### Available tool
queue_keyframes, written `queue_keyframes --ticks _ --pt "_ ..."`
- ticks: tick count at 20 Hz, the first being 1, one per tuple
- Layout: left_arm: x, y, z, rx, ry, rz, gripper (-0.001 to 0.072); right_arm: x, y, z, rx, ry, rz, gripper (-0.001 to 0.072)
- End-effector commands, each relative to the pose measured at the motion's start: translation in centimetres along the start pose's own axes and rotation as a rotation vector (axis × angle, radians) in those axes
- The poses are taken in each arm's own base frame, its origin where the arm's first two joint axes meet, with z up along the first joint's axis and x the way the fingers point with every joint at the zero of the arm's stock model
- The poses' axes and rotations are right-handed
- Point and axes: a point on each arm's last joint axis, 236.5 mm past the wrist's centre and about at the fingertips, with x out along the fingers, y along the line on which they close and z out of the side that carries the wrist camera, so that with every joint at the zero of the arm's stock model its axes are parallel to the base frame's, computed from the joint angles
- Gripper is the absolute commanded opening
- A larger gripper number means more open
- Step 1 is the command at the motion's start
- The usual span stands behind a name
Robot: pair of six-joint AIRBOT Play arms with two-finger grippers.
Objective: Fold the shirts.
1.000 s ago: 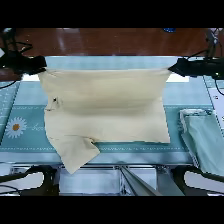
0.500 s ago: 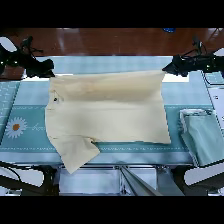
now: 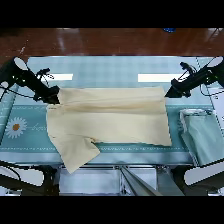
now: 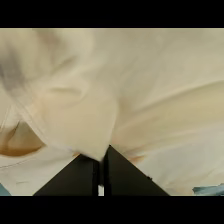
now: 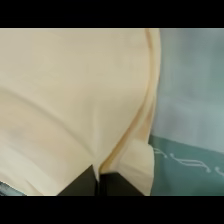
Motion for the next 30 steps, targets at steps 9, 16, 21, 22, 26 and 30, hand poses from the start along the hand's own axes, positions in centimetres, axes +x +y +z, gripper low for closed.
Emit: queue_keyframes --ticks 9,16,21,22,26,30 --pt "-2.6 1.1 0.1 -0.07 -0.056 0.0 0.0507 -0.8 -1.6 -1.6 0.038 -0.013 -0.089 0.0413" --pt "-3.0 6.4 -10.1 -0.313 -0.141 -0.105 0.0507 -2.3 1.8 -7.0 0.009 -0.341 0.061 0.0413" --pt "1.3 8.0 -16.3 -0.514 -0.144 -0.151 0.0507 0.7 3.8 -10.9 0.047 -0.383 0.186 0.0413" --pt "1.9 7.6 -16.8 -0.513 -0.127 -0.156 0.0507 1.0 3.8 -11.2 0.05 -0.377 0.188 0.0413" --pt "4.8 5.5 -18.9 -0.473 -0.021 -0.166 0.0507 0.8 4.2 -10.9 0.057 -0.39 0.21 0.0413" --pt "6.3 4.4 -19.4 -0.449 0.007 -0.164 0.0507 0.6 4.3 -10.5 0.056 -0.408 0.216 0.0413"
